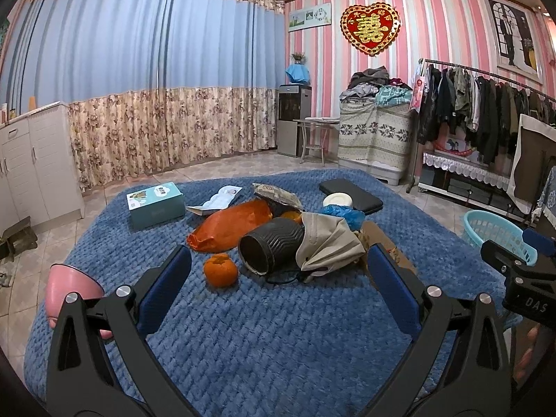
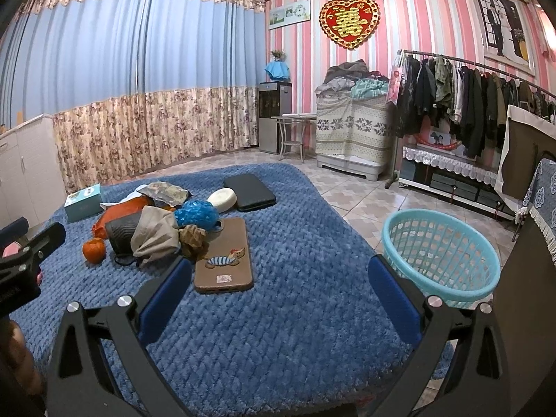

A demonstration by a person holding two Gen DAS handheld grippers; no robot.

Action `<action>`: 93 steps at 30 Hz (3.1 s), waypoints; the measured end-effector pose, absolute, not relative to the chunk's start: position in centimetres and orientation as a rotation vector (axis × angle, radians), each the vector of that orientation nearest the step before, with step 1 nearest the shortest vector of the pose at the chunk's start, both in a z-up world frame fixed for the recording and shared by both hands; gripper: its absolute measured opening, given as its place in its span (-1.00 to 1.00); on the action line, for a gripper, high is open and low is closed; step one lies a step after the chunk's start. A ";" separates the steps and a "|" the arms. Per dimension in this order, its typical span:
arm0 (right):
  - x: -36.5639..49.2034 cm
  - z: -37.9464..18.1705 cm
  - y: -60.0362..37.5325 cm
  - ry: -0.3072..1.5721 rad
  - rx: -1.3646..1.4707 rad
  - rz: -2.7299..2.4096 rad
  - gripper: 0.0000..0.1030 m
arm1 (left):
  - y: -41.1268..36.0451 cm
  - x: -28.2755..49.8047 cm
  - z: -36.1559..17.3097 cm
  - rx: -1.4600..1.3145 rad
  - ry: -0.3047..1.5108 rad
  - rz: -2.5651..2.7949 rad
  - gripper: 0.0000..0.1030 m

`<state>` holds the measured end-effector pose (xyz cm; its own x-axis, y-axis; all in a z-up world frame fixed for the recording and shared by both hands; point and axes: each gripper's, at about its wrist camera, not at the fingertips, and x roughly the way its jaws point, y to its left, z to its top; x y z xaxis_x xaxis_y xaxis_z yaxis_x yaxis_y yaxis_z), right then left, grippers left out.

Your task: Collect trash

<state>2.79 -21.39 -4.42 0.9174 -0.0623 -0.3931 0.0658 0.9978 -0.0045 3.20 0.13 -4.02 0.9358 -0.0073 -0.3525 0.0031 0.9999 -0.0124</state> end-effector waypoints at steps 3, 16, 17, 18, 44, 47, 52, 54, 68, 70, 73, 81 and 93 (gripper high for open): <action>3.3 -4.4 -21.7 0.404 0.006 -0.065 0.93 | 0.2 3.5 -4.3 -0.012 0.366 -0.008 0.90; 4.4 -5.1 -22.2 0.427 0.016 -0.074 0.93 | 0.3 4.4 -4.8 -0.014 0.383 -0.008 0.90; 4.5 -5.2 -22.2 0.429 0.014 -0.075 0.93 | 0.4 4.5 -4.8 -0.016 0.384 -0.008 0.90; 4.5 -5.2 -22.2 0.427 0.015 -0.075 0.93 | 0.5 4.5 -4.9 -0.017 0.385 -0.006 0.90; 4.4 -5.2 -21.9 0.432 0.008 -0.098 0.93 | 1.6 4.6 -4.6 -0.030 0.385 0.003 0.90; 4.5 -5.2 -21.9 0.434 0.008 -0.095 0.93 | 1.6 4.6 -4.6 -0.029 0.385 0.004 0.90; 4.4 -4.9 -21.9 0.434 0.000 -0.093 0.93 | 1.6 4.6 -4.7 -0.028 0.385 0.006 0.90; 4.4 -4.9 -21.9 0.435 0.001 -0.095 0.93 | 1.9 4.5 -4.4 -0.032 0.387 0.009 0.90; 6.1 -5.0 -22.7 0.476 -0.008 -0.105 0.93 | 3.9 4.3 -5.0 -0.027 0.413 0.062 0.90; 6.6 -5.3 -22.7 0.495 -0.011 -0.102 0.93 | 4.4 4.6 -5.5 -0.022 0.425 0.076 0.90; 7.1 -5.6 -22.4 0.498 -0.051 -0.101 0.93 | 5.4 5.2 -6.5 -0.027 0.455 0.100 0.90; 9.7 -6.4 -22.0 0.545 -0.054 -0.076 0.93 | 6.6 9.6 -7.8 -0.028 0.523 0.116 0.90; 12.5 -7.6 -22.4 0.600 -0.017 -0.063 0.93 | 7.7 17.0 -10.4 -0.041 0.730 0.051 0.41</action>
